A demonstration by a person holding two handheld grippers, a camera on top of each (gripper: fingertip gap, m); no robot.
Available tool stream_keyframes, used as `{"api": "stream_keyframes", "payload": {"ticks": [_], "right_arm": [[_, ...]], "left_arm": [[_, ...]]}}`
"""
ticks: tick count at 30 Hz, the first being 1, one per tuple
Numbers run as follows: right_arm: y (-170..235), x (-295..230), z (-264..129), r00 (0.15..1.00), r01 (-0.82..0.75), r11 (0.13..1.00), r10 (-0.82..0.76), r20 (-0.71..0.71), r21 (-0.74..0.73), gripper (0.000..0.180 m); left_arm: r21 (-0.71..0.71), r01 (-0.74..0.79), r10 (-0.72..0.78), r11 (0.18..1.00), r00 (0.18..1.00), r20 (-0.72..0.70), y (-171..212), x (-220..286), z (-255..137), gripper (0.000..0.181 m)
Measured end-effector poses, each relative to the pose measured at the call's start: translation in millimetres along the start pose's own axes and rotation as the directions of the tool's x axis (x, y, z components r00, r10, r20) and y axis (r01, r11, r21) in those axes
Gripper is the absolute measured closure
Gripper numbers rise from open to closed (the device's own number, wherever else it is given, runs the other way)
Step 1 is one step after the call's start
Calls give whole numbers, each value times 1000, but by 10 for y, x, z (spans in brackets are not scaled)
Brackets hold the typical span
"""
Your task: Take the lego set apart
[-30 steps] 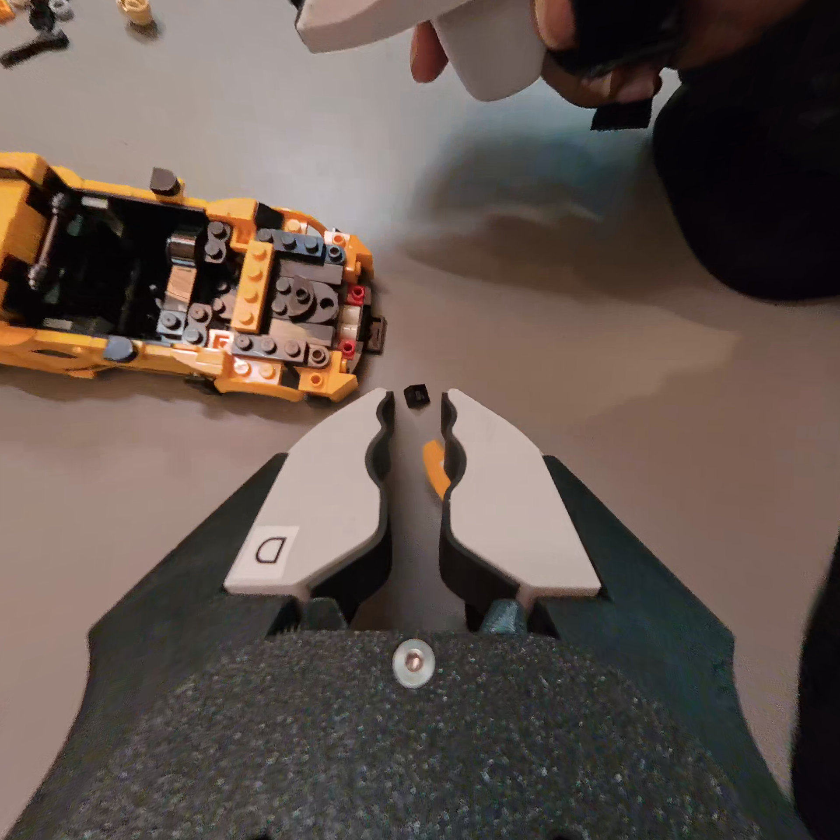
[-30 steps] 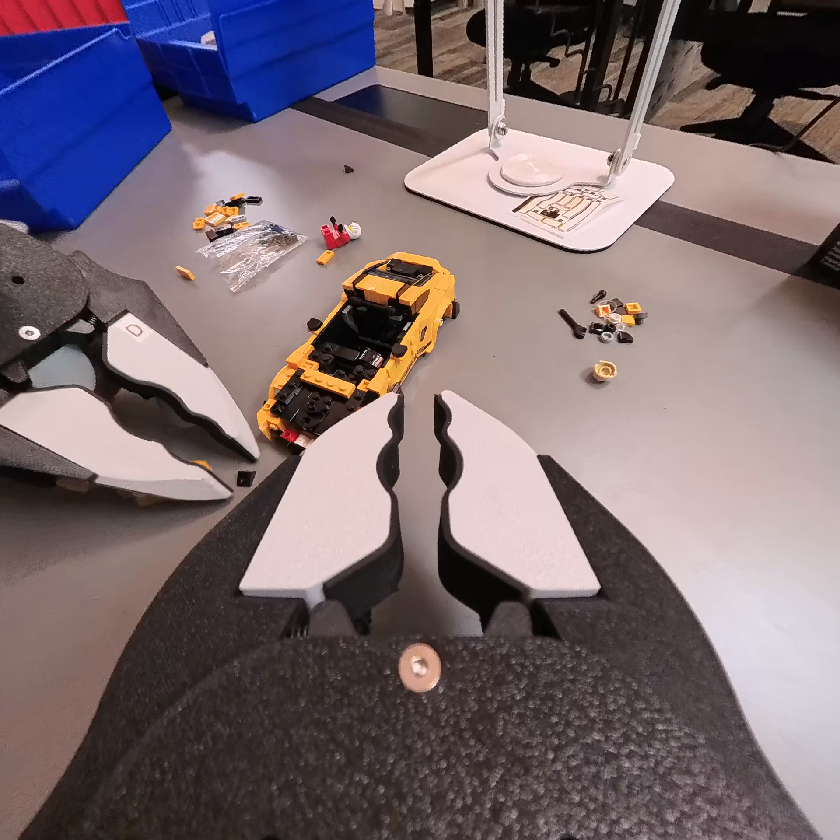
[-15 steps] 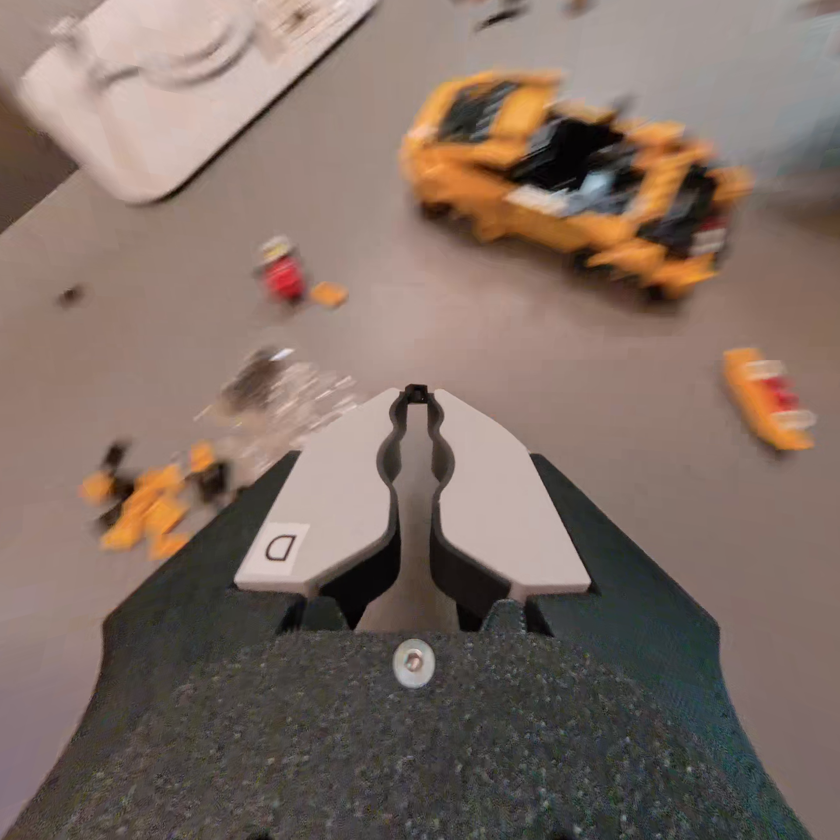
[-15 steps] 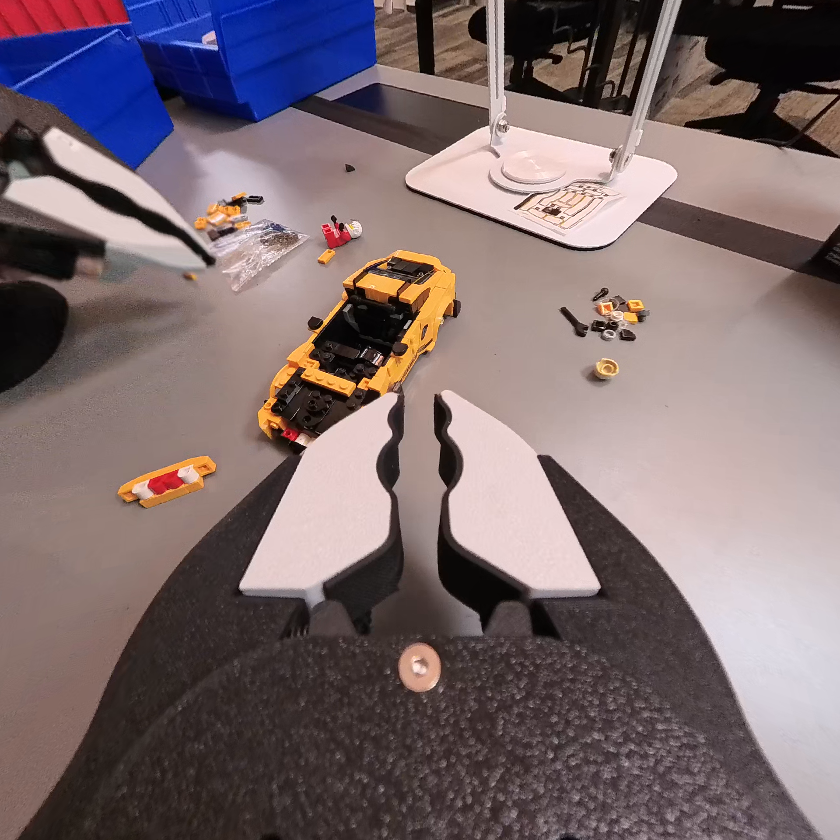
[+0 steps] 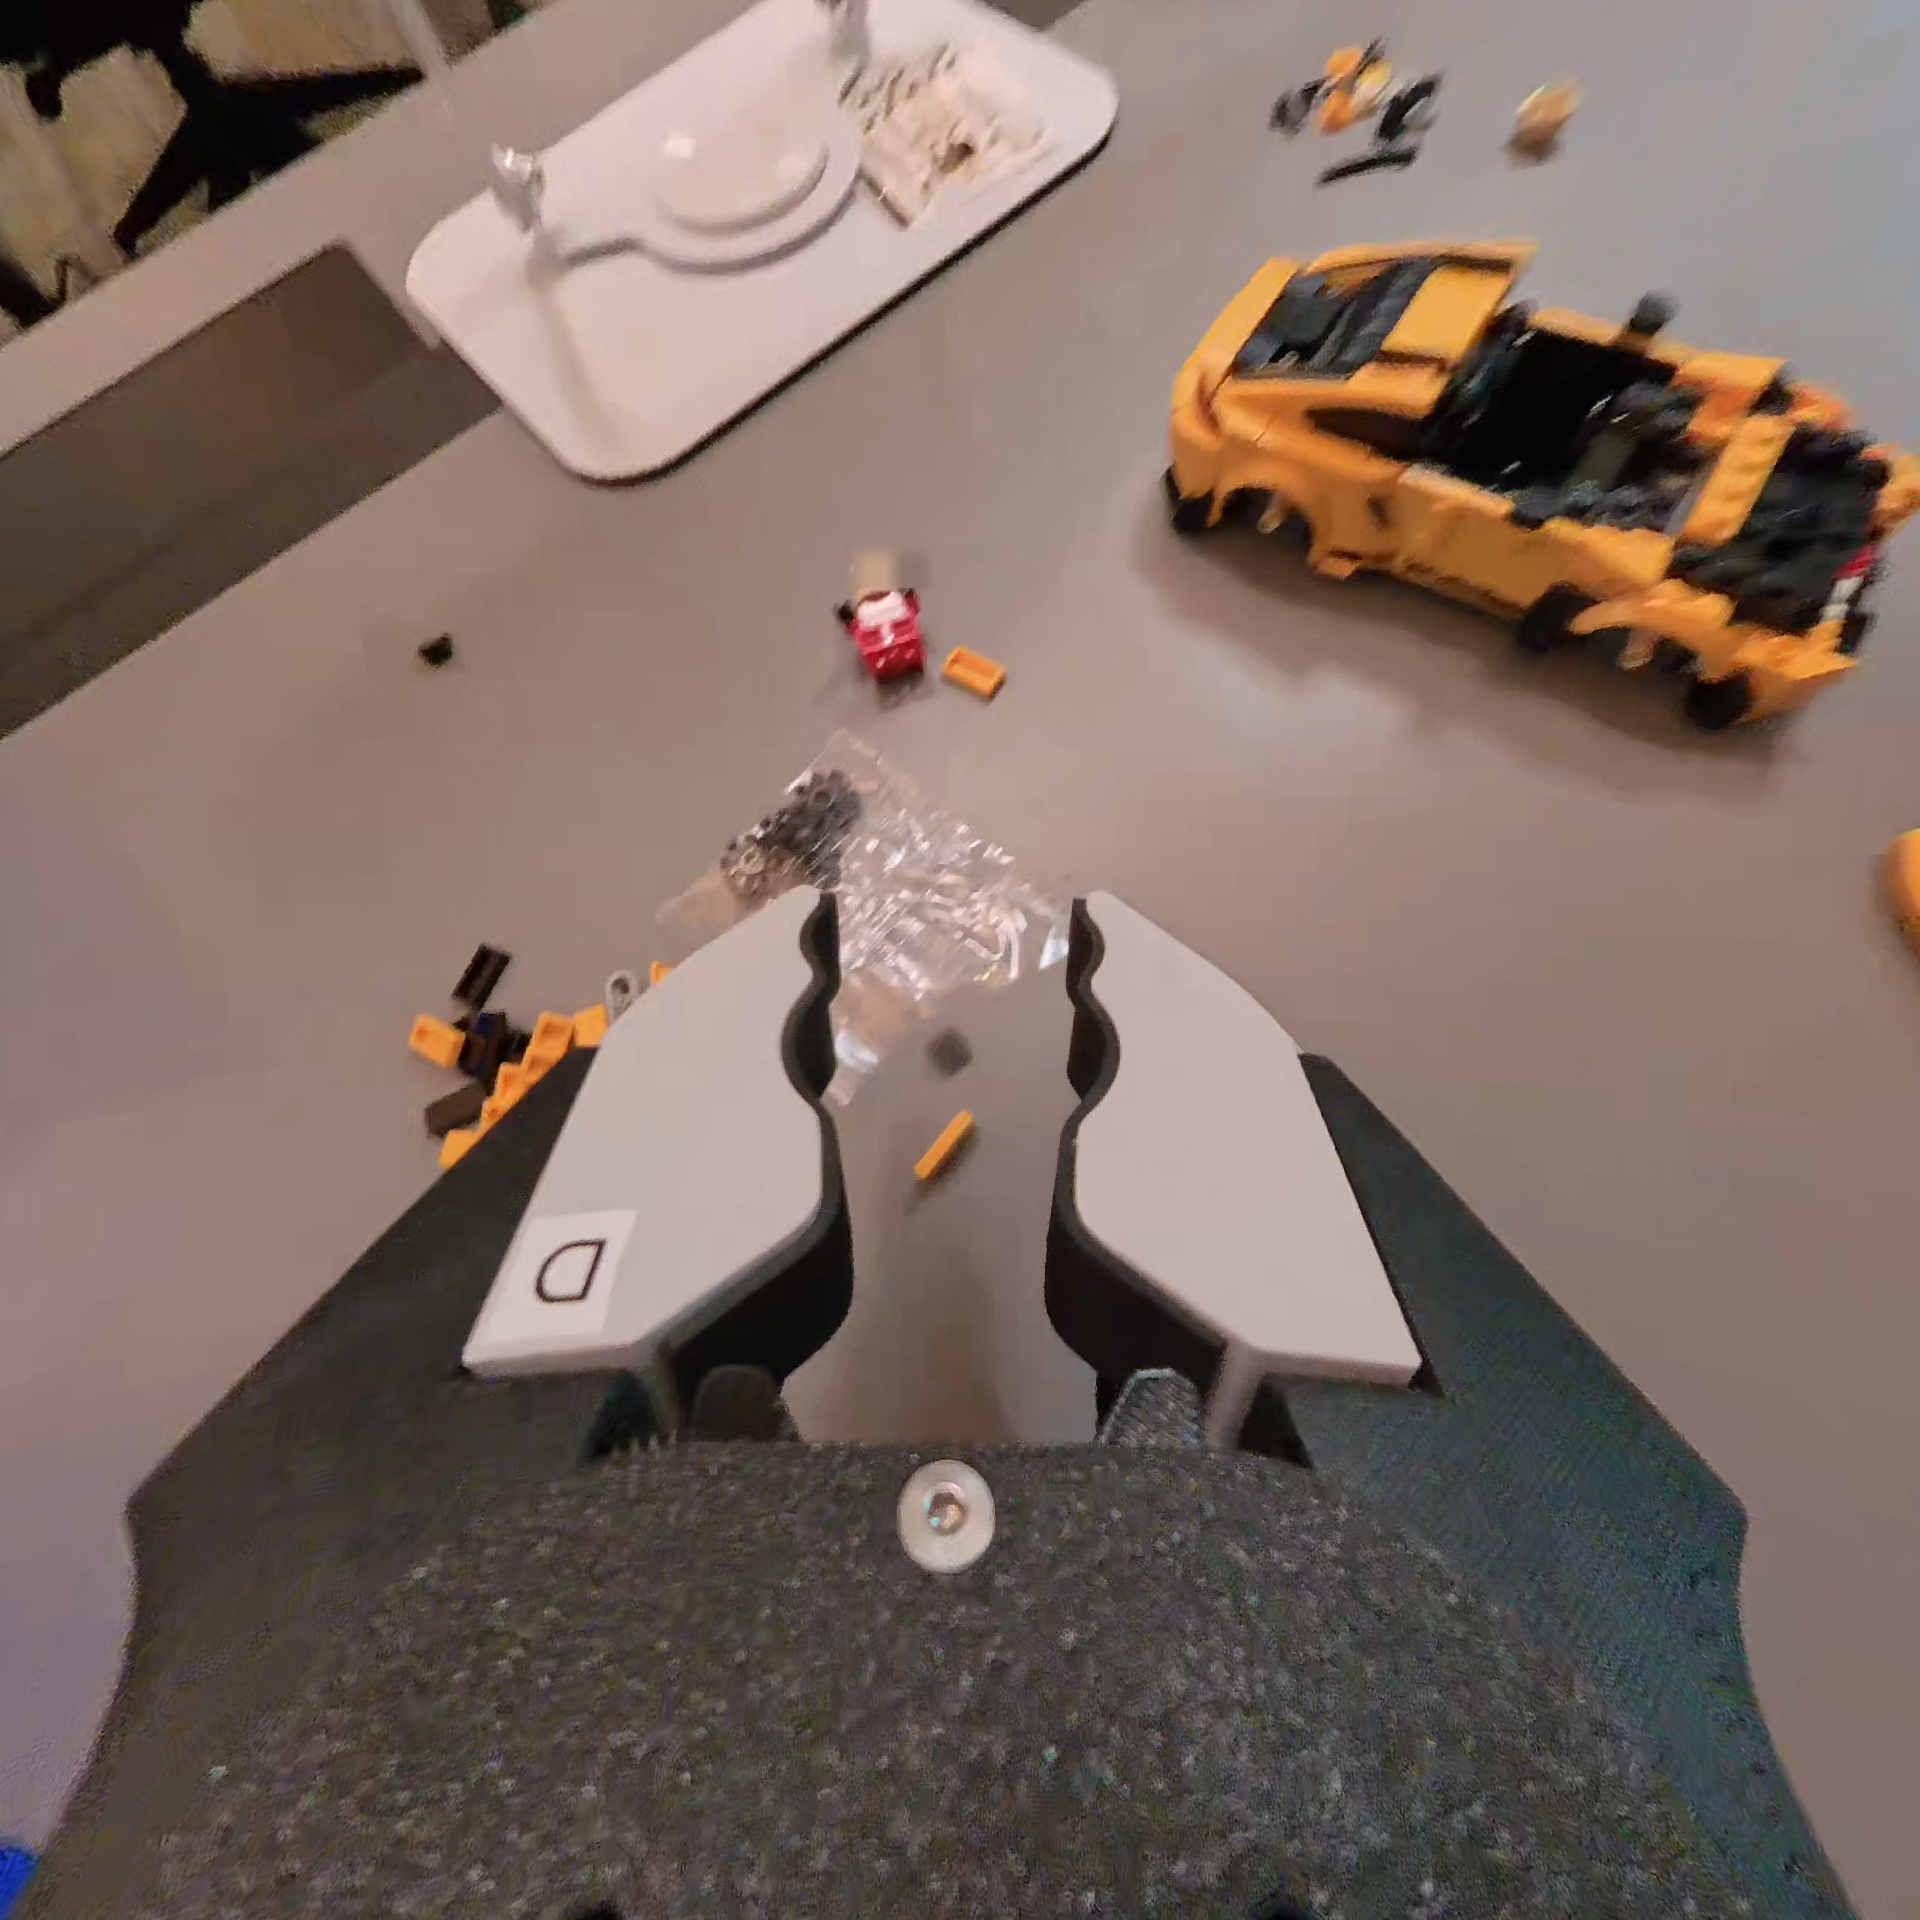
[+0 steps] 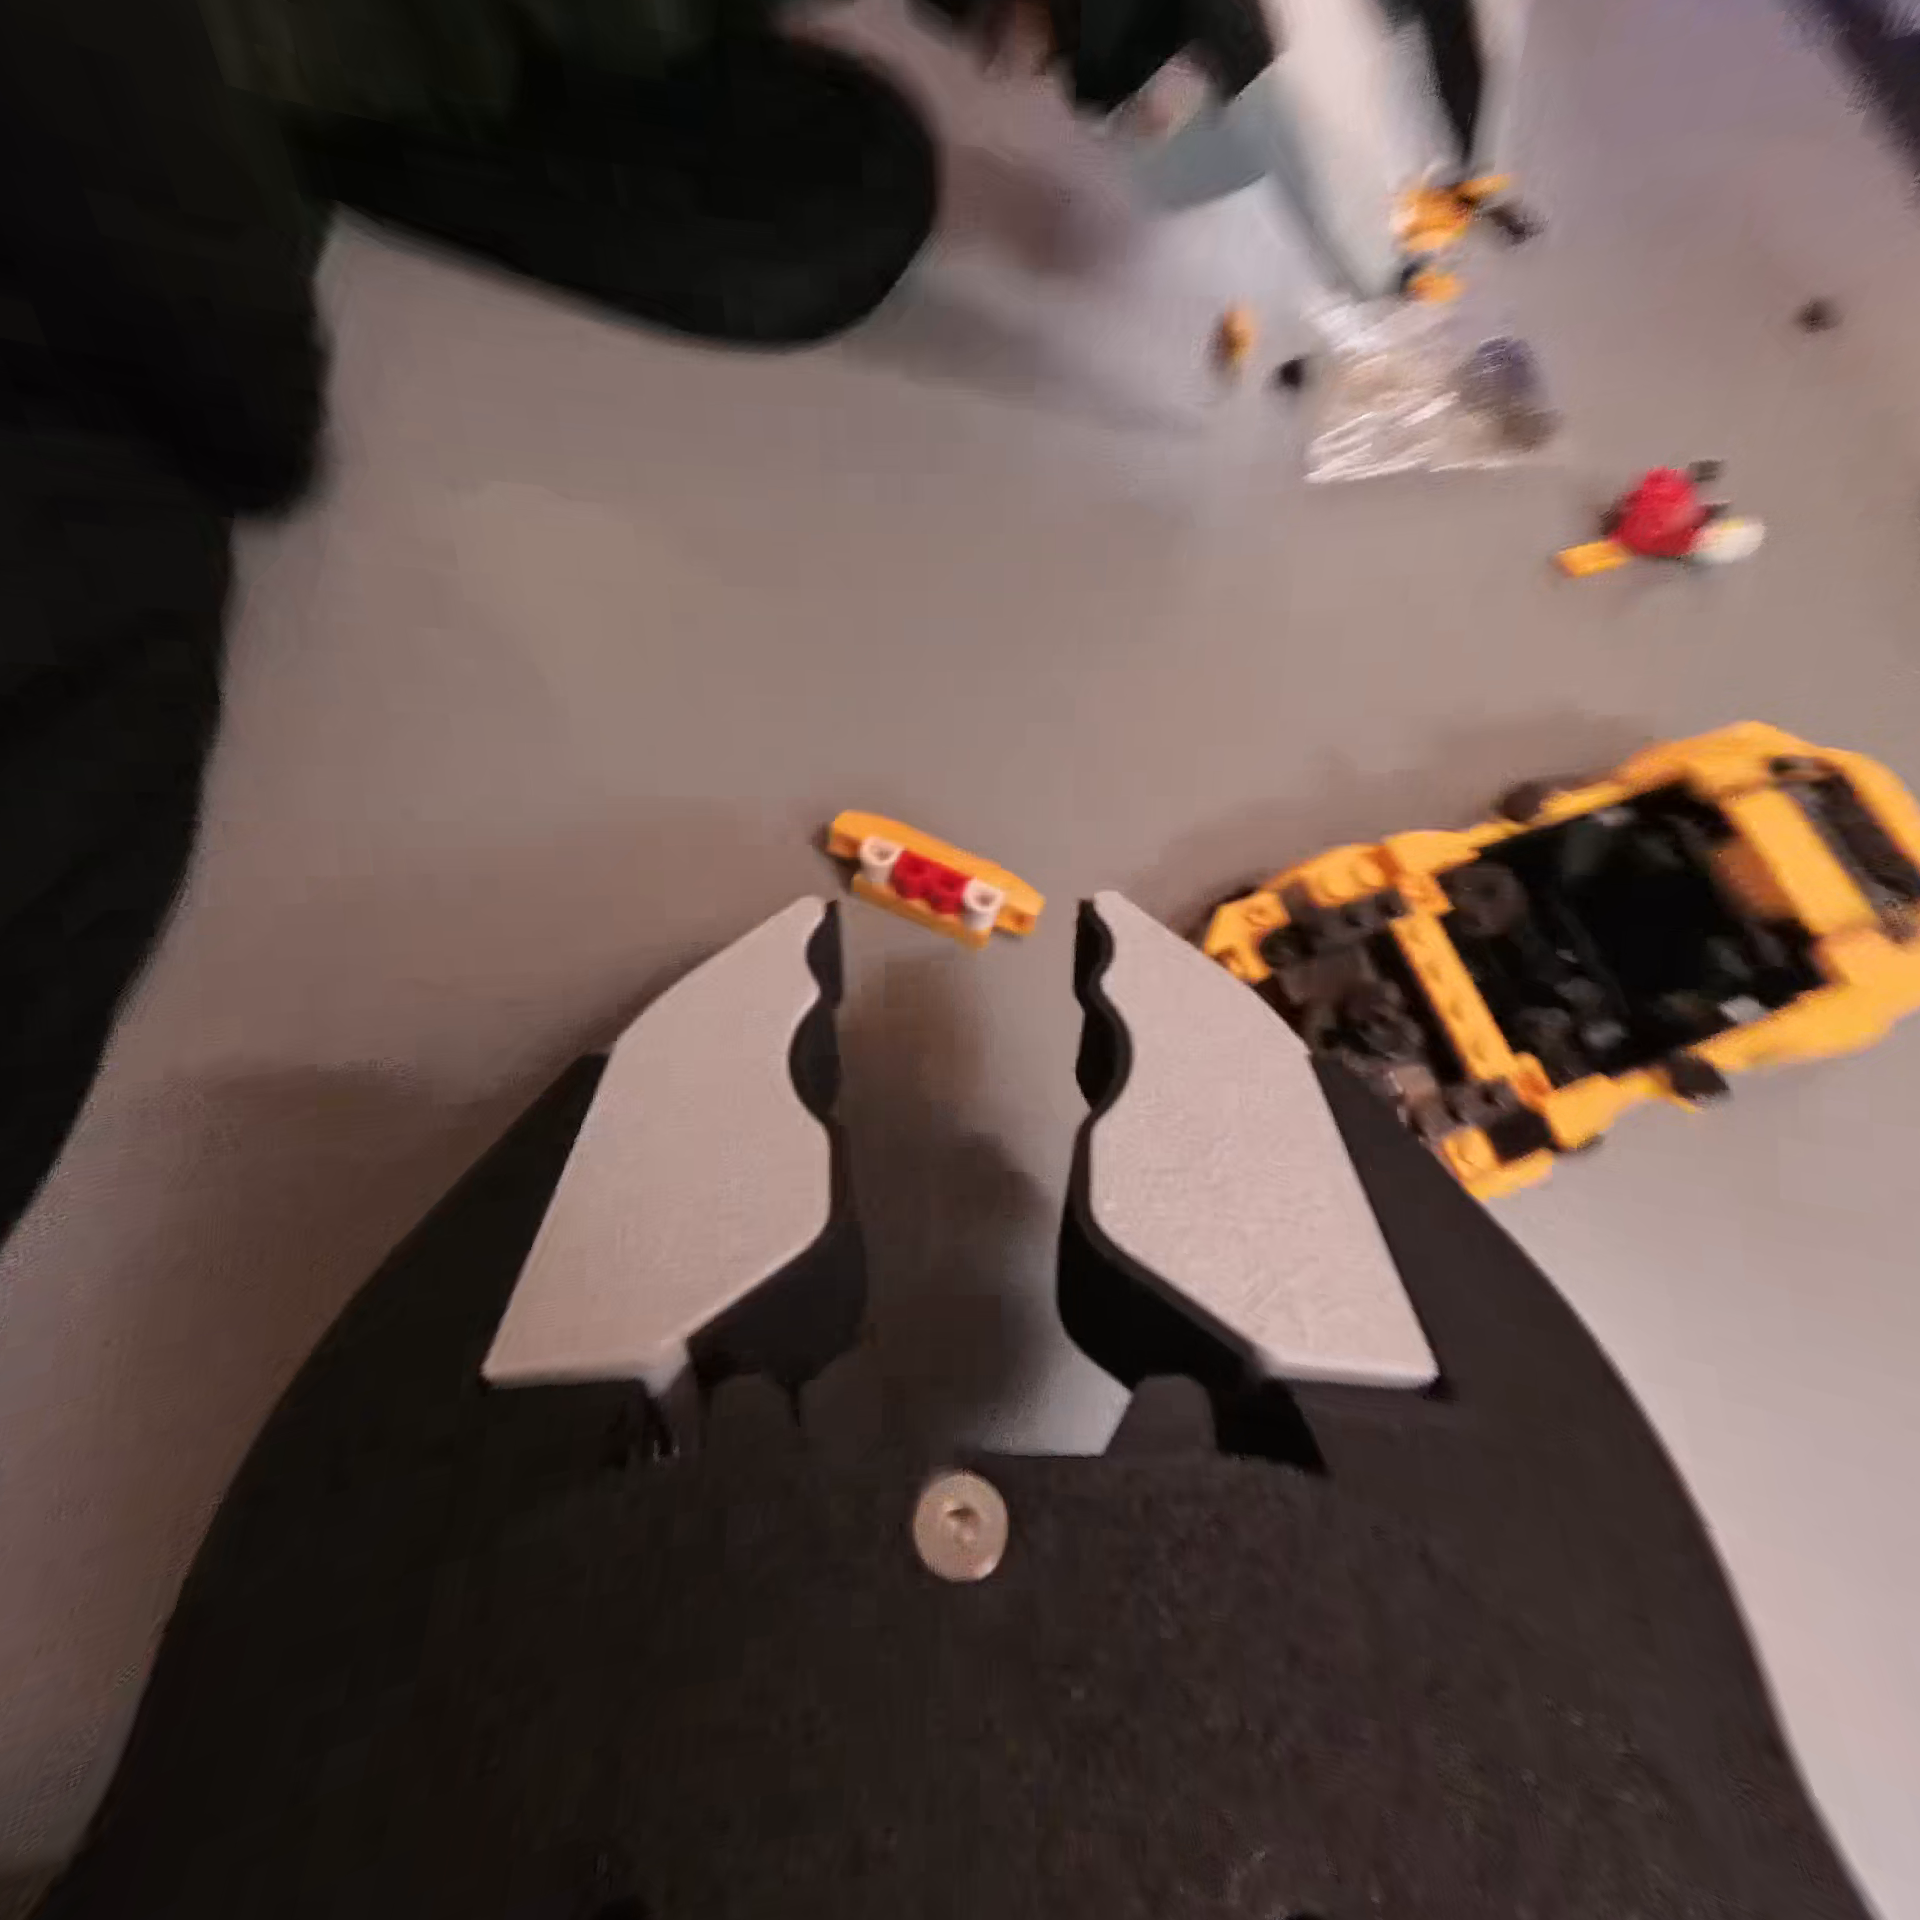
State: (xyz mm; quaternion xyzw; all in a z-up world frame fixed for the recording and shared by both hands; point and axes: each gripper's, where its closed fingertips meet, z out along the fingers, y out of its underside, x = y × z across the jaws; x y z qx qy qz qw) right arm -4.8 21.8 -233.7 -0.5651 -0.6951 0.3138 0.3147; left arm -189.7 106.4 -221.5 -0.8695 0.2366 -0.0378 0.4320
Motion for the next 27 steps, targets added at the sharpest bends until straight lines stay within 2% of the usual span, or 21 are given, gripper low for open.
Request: {"api": "stream_keyframes", "payload": {"ticks": [4,8,11,14,16,20,24,27], "right_arm": [[54,-68,224,983,172,974,-160,89,-146,124],[128,-66,344,961,235,940,-187,204,-246,143],[198,-77,254,969,178,944,-119,216,-278,157],[420,98,-49,997,38,950,-16,74,-310,162],[623,341,-354,994,-101,946,80,-81,-309,162],[1083,975,-950,882,-365,893,241,-405,-263,162],[1311,1290,-1112,819,-423,875,259,-512,-236,159],[1193,1349,-1093,805,-410,894,262,-532,-181,155]], "left_arm": [[50,-19,21,999,999,-34,-66,118,8,141],[92,-17,24,996,997,-75,-86,207,-20,143],[130,9,4,991,995,-103,-112,235,-69,145],[168,41,-14,985,988,-154,-150,320,-99,148],[165,35,-4,986,983,-184,-151,402,-70,148],[152,-4,46,988,961,-274,-174,711,12,147],[141,-109,149,984,939,-310,-160,988,82,145],[160,-172,215,972,924,-317,-218,1037,107,141]]}}
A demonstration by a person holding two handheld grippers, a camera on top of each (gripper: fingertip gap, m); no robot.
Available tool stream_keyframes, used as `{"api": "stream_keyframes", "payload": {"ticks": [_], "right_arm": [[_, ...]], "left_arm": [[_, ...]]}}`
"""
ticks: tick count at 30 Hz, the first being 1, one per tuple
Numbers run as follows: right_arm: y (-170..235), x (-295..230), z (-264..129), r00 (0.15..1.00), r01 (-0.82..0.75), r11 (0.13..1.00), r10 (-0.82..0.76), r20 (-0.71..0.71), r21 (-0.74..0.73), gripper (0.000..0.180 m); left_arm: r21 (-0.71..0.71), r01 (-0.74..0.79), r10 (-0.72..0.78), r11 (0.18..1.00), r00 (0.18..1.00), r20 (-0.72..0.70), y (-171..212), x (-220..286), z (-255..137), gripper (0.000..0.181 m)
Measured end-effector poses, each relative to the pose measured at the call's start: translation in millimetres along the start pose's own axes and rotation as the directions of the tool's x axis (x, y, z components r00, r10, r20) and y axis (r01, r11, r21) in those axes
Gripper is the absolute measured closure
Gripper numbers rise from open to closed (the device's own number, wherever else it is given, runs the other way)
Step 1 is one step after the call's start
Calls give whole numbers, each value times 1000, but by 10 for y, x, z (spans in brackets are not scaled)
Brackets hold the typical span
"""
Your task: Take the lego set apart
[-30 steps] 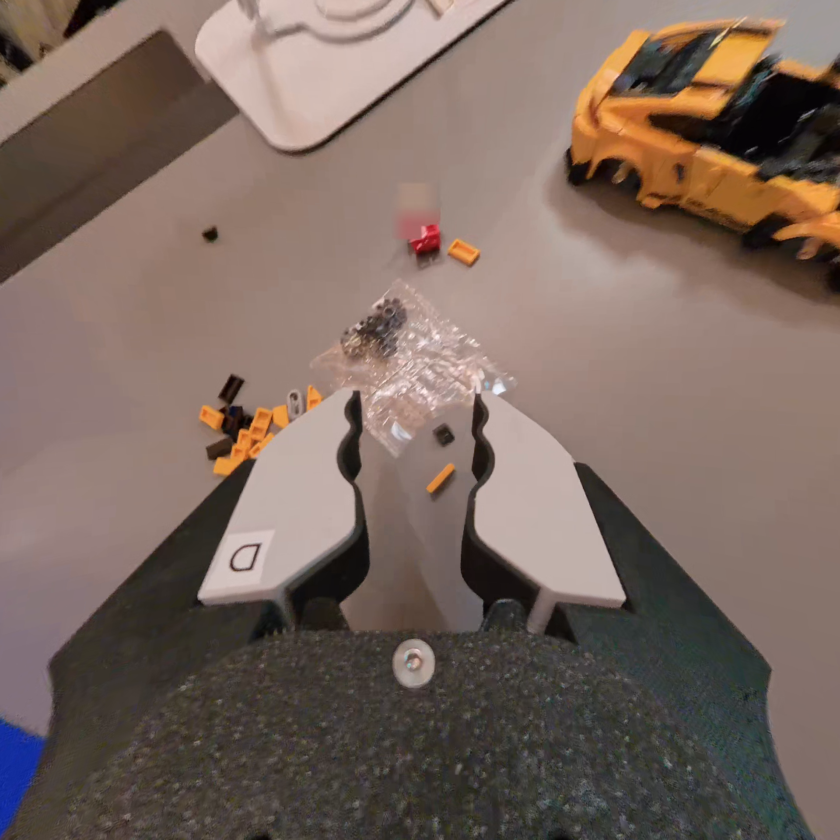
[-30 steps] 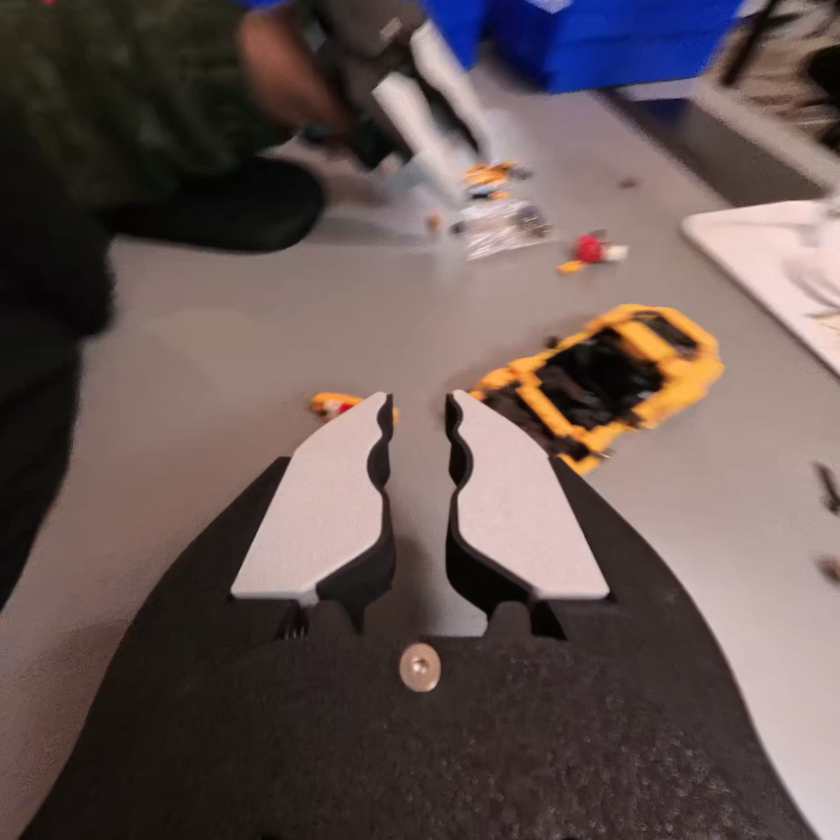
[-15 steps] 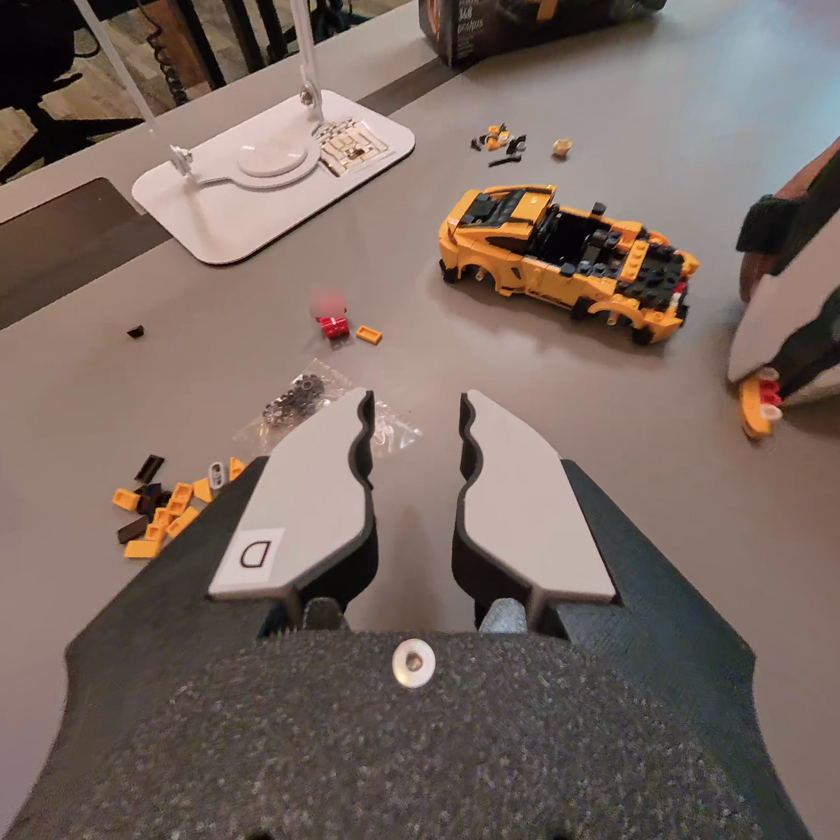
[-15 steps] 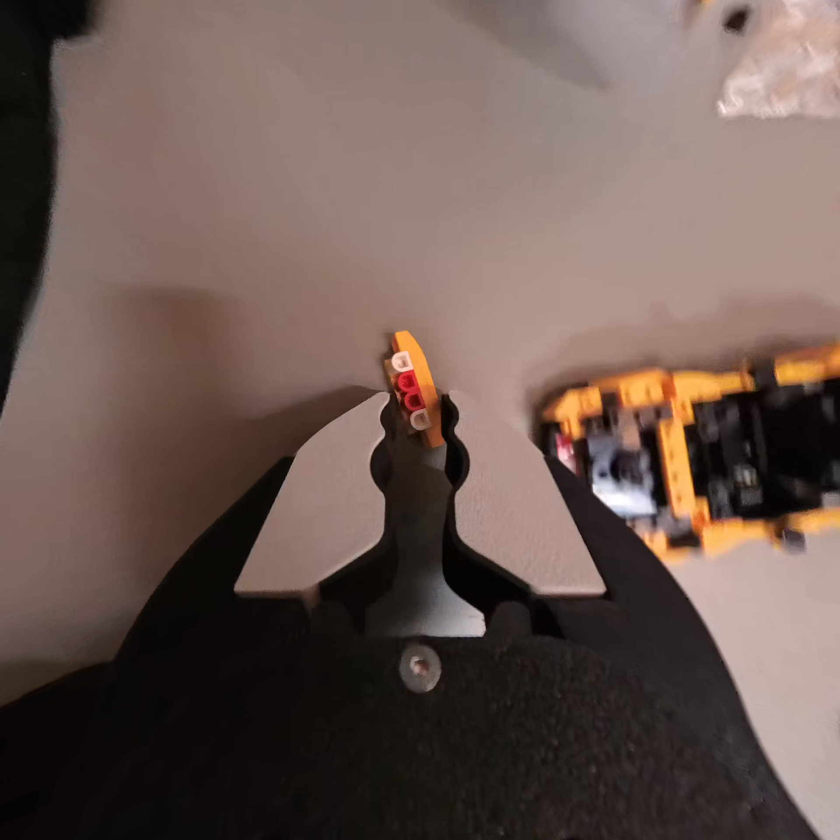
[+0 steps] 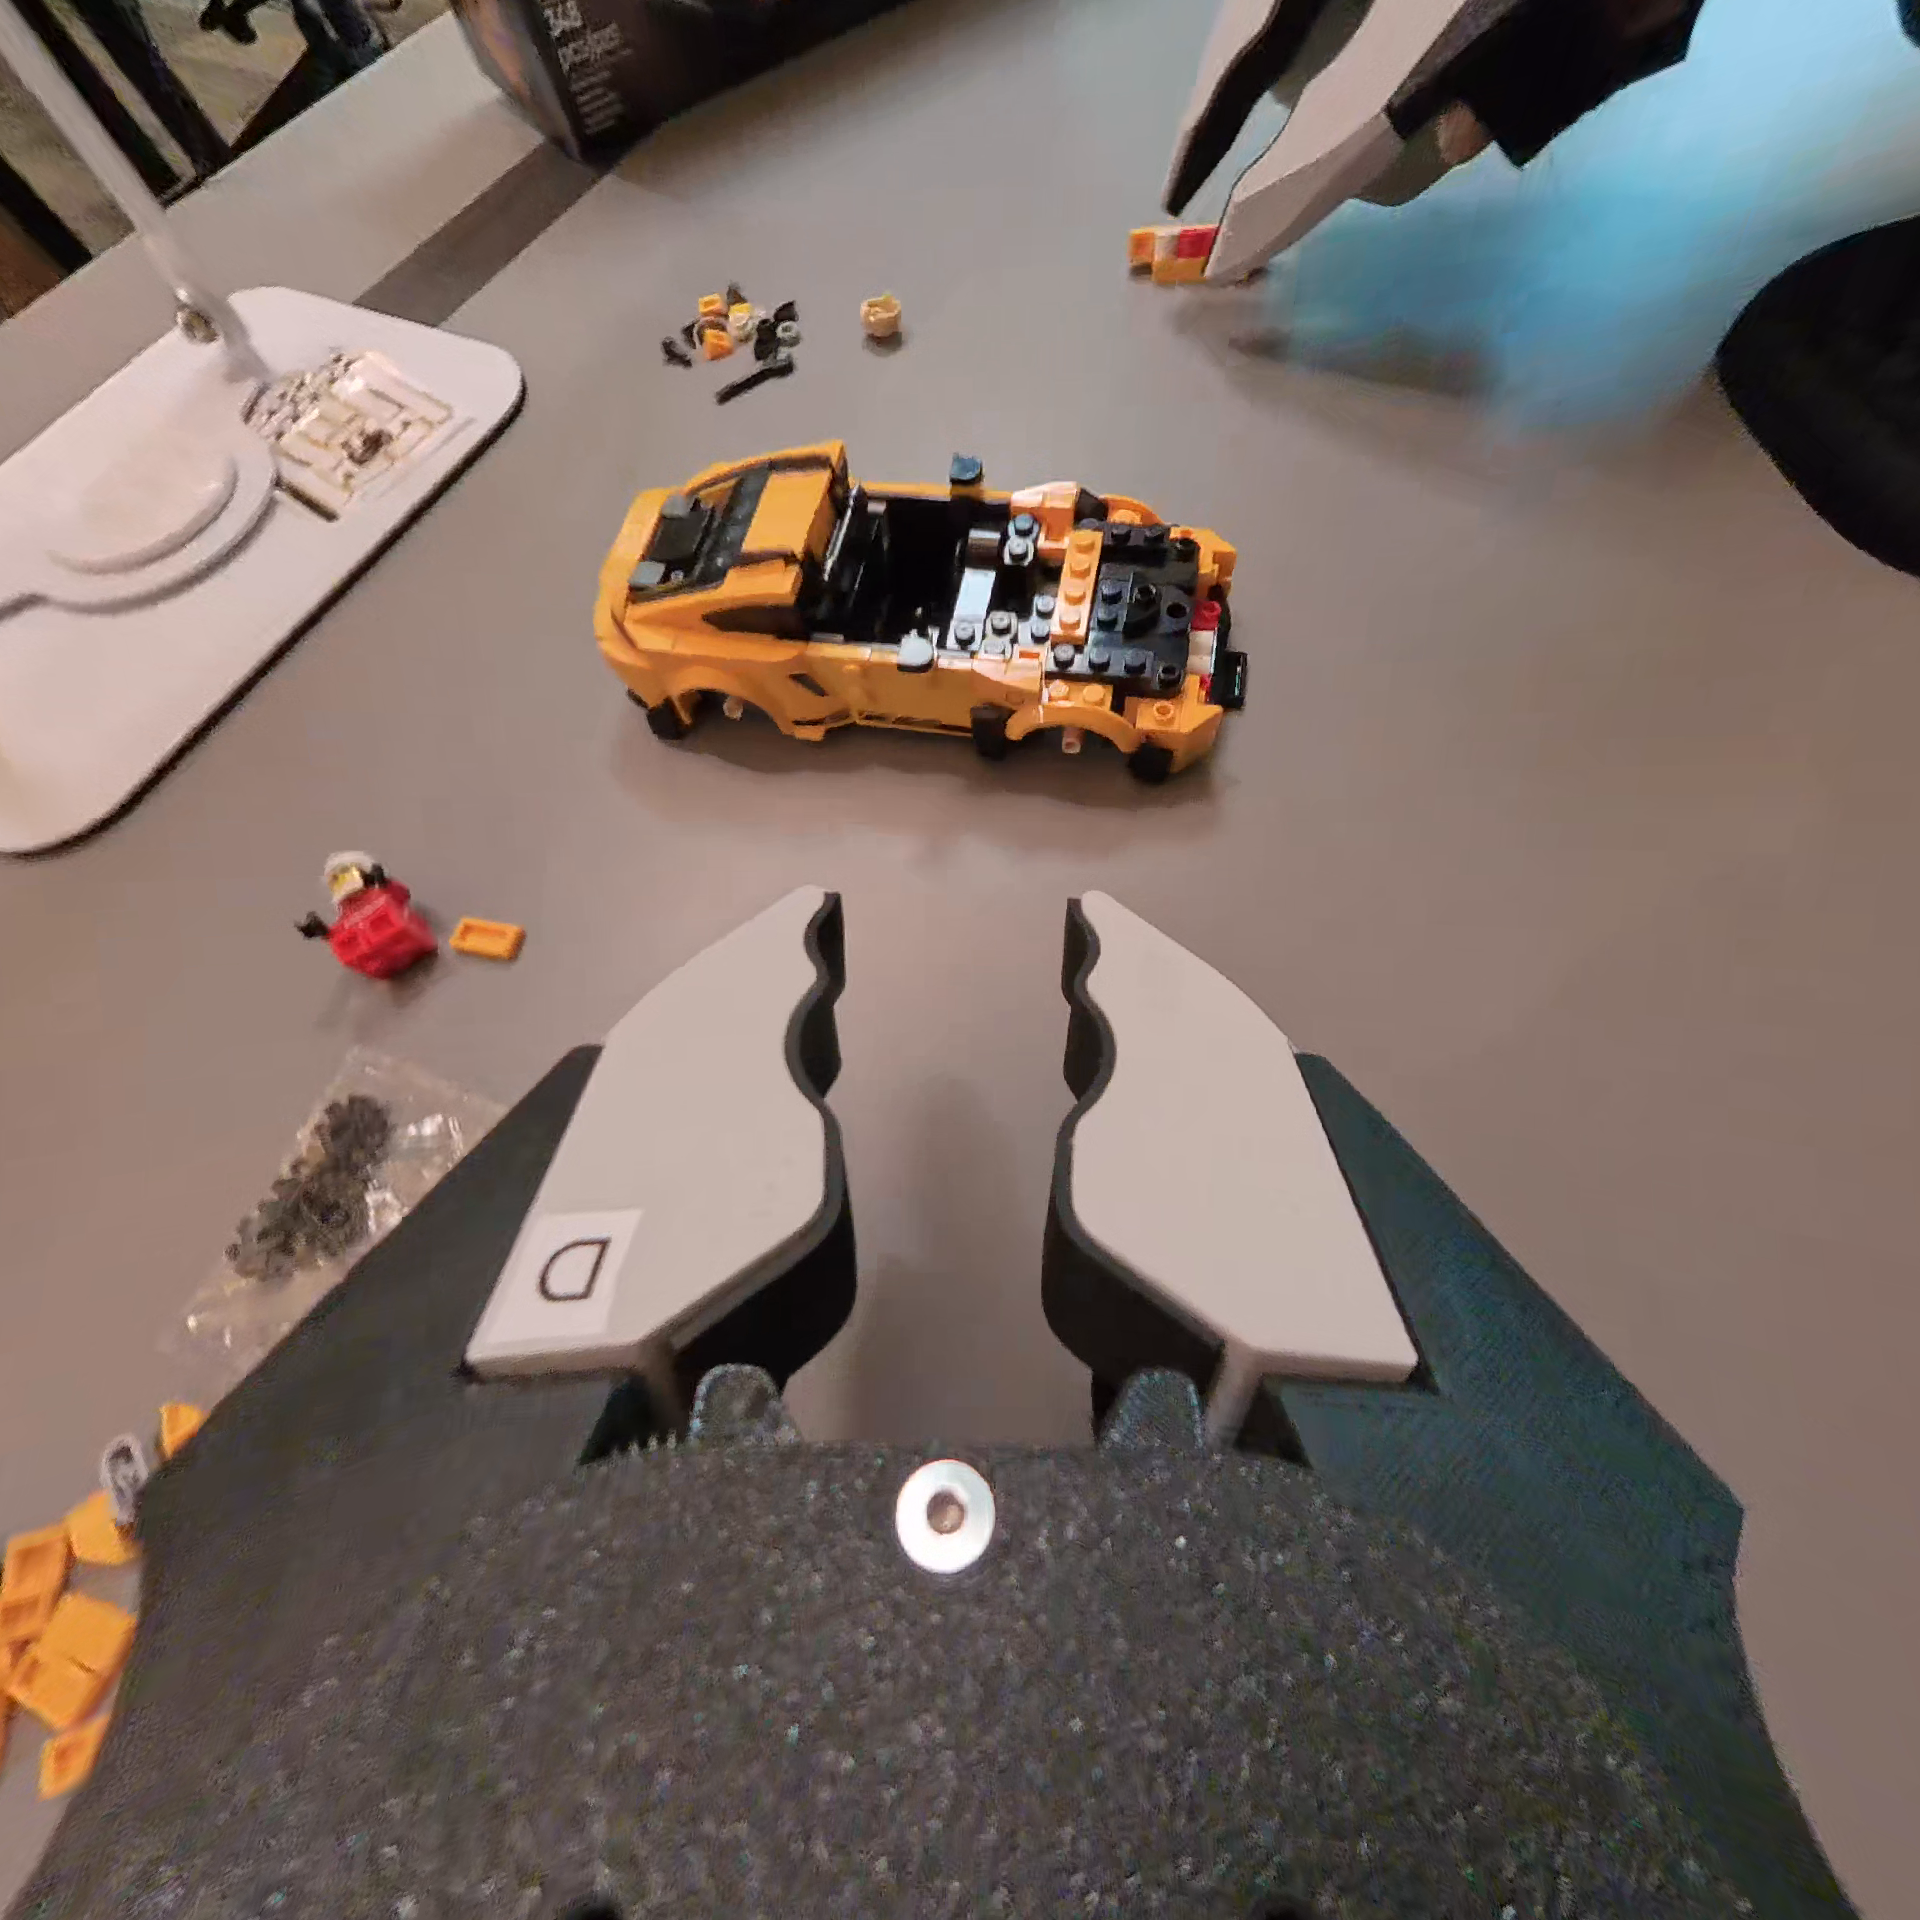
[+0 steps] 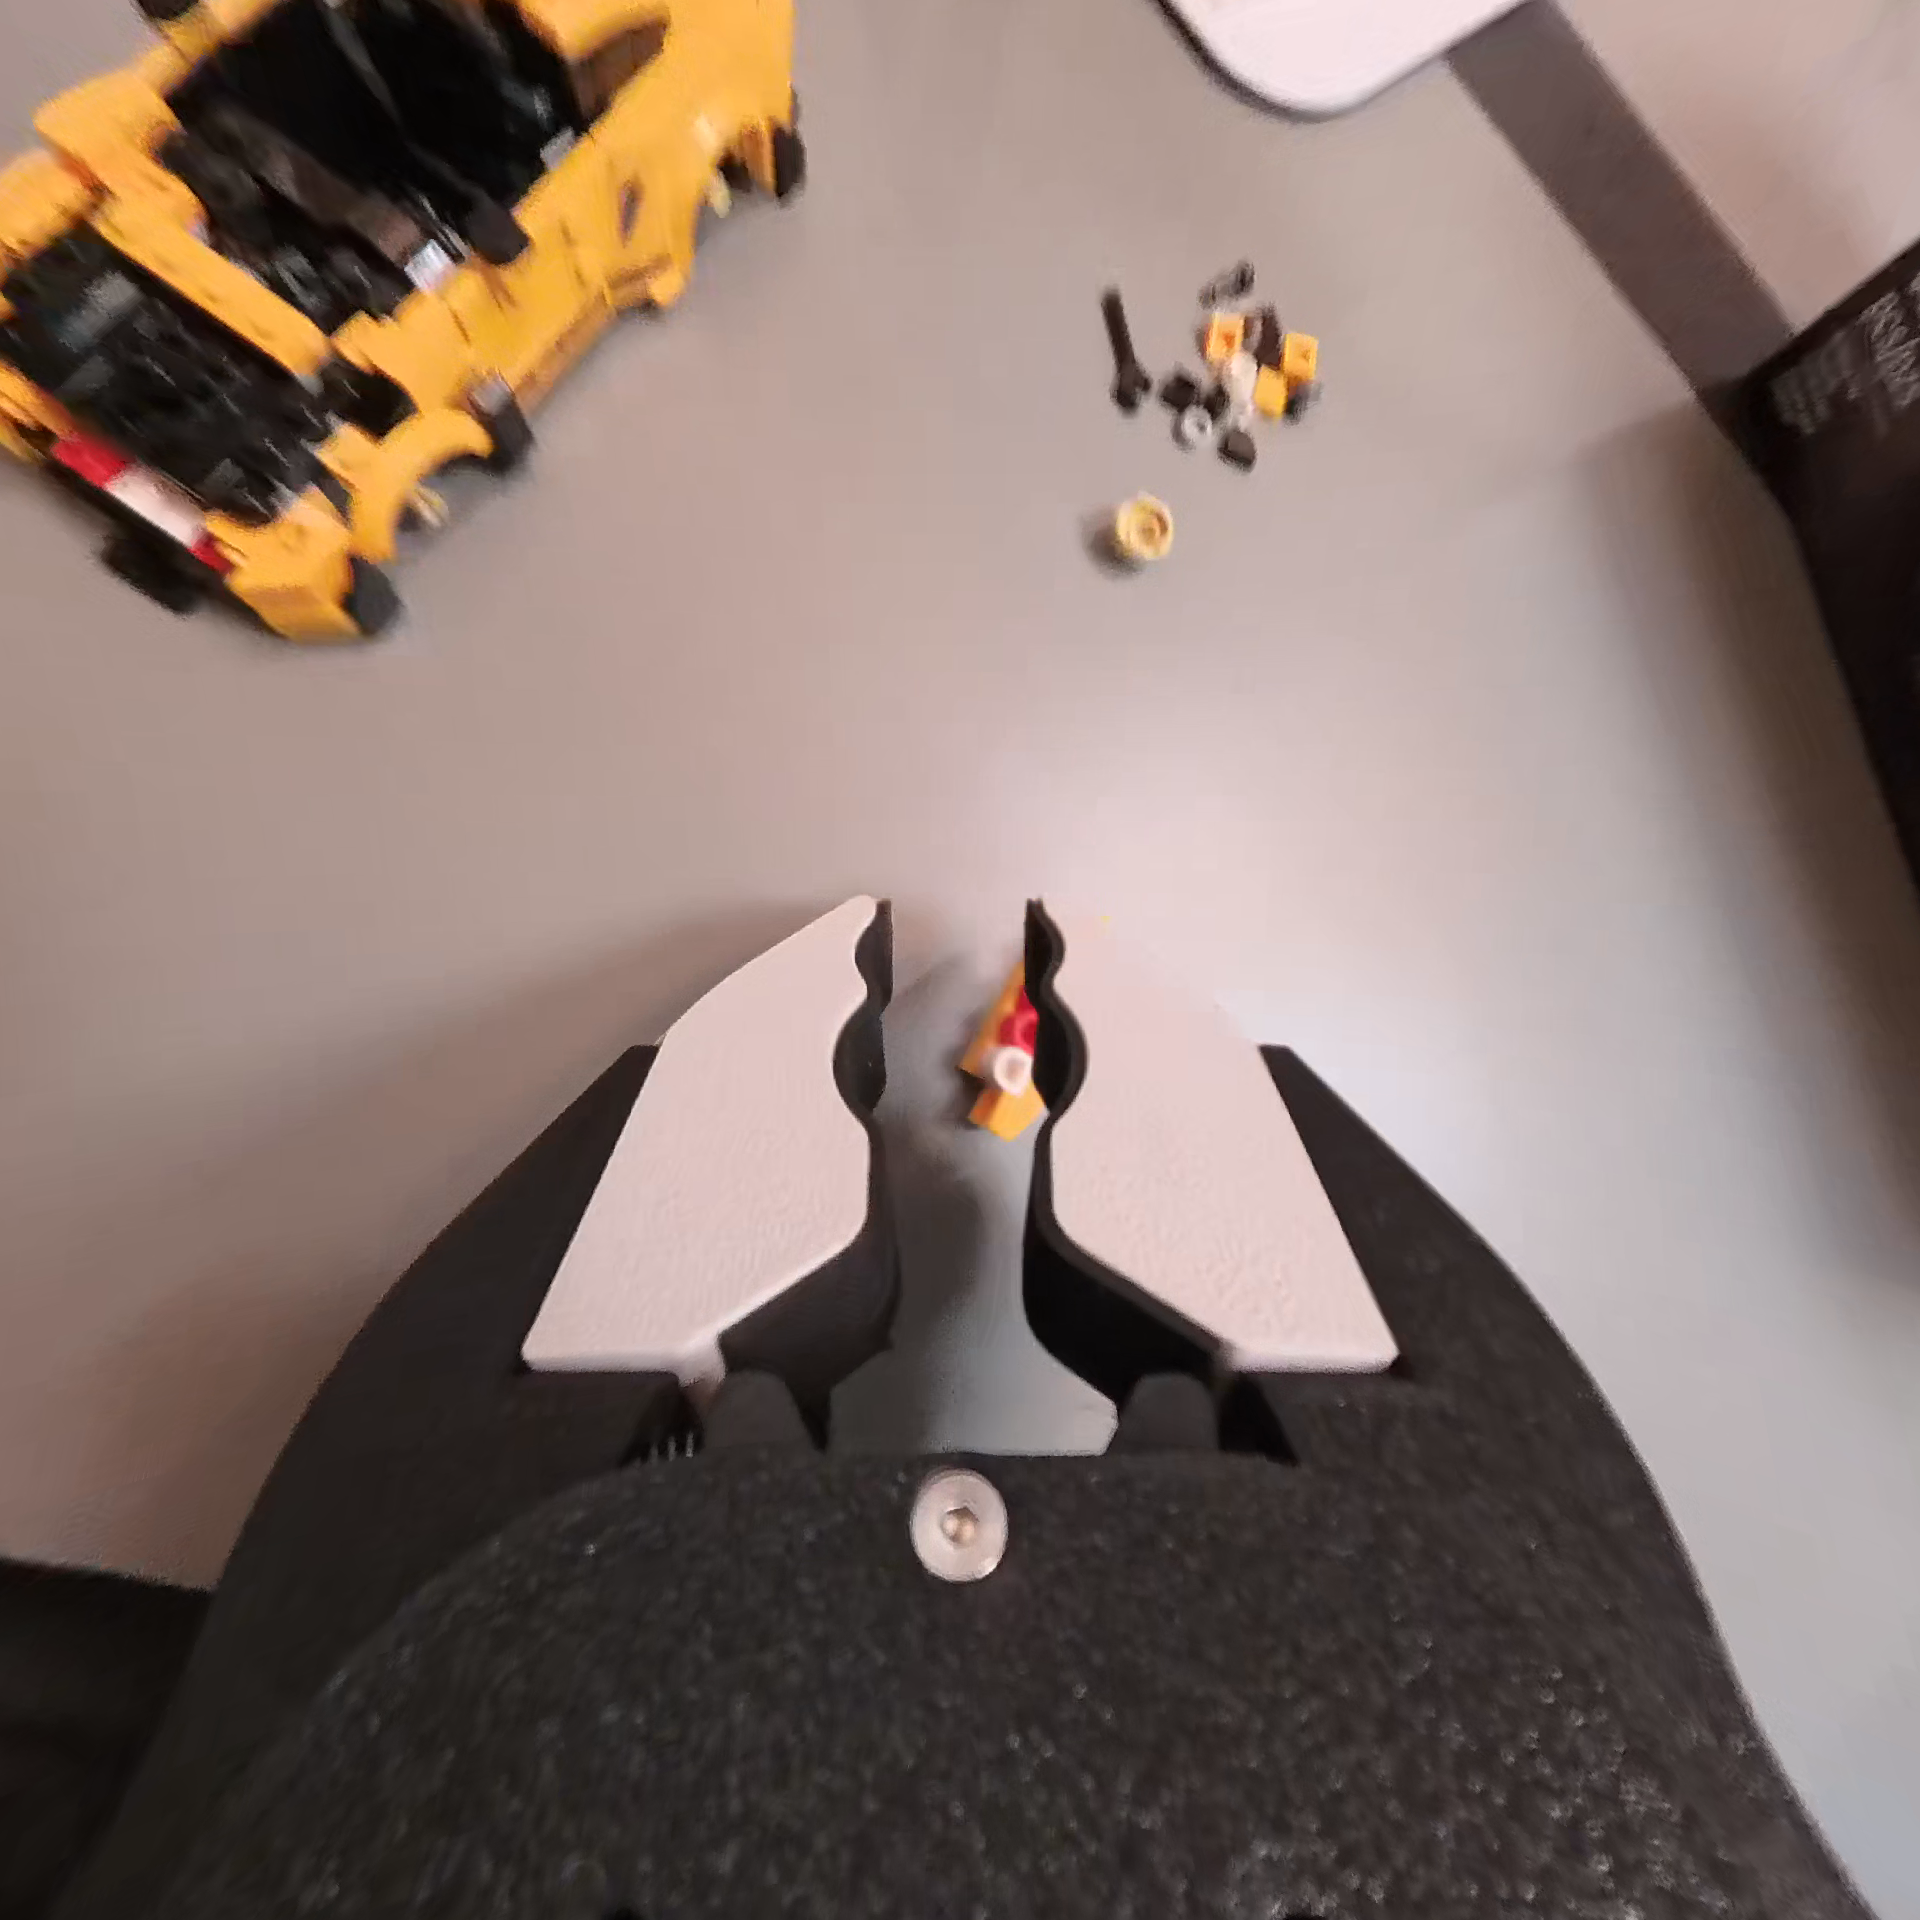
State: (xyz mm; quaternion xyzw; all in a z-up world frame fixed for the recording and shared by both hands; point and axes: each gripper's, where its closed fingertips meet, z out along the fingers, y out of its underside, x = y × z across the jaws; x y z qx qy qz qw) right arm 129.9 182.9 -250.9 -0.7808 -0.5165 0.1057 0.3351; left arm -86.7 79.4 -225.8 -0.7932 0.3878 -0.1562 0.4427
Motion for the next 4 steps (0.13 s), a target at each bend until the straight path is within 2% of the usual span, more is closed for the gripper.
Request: {"api": "stream_keyframes", "payload": {"ticks": [4], "right_arm": [[-279,-288,-56,999,19,995,-23,41,97,155]], "left_arm": [[18,-4,4,1000,999,-32,-158,-207,110,135]]}}
